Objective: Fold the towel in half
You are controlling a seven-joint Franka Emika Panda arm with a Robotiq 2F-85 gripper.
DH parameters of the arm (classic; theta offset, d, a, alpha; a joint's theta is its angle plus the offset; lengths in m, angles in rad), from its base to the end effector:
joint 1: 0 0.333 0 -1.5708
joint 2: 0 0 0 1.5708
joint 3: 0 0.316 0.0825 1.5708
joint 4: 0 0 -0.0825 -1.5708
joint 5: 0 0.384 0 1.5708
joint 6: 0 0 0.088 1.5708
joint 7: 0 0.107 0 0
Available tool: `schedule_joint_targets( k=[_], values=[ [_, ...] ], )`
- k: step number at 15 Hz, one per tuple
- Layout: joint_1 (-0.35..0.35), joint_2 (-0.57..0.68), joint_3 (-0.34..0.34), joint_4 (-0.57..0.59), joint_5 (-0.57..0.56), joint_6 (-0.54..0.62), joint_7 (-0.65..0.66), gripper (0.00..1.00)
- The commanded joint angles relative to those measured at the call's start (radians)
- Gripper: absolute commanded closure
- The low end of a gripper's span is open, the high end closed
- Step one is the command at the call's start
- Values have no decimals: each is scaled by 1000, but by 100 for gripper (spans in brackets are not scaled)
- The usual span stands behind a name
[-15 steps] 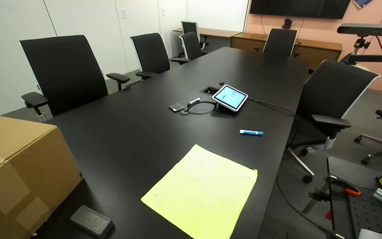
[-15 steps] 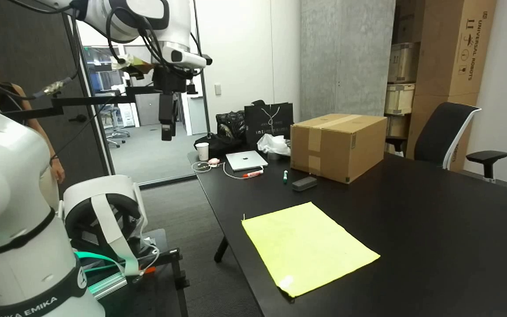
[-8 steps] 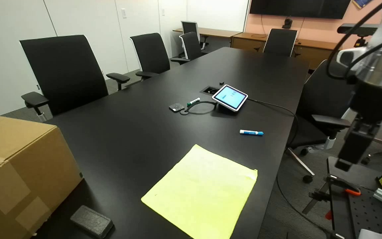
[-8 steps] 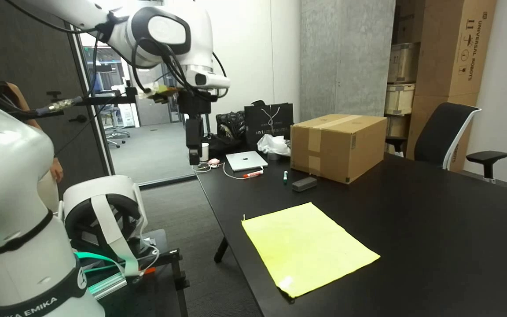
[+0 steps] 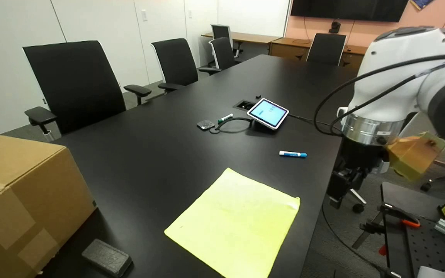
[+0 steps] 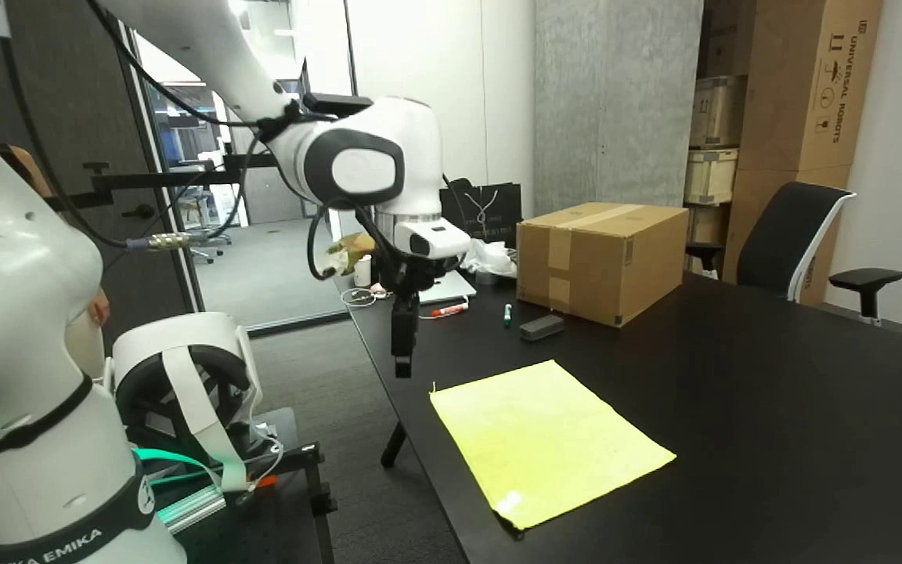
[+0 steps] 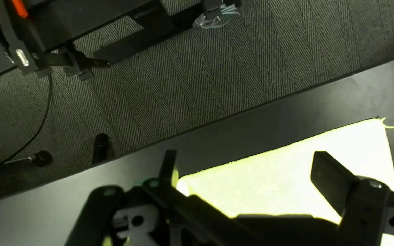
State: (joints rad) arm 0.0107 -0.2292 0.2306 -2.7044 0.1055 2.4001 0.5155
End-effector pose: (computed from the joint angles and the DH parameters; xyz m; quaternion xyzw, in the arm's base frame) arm 0.3798 0.0898 0.2931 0.9828 -0.1802 -0.0396 0.0069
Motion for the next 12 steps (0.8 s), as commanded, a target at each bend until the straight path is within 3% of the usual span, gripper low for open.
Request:
schedule_joint_targets(
  k=[1,8,12],
  values=[
    [-1,181,-31,38,-7,127,81,0],
    [34,439,-137,81,35,328,165,0],
    [31,531,-153,118,158,415,136,0]
  ],
)
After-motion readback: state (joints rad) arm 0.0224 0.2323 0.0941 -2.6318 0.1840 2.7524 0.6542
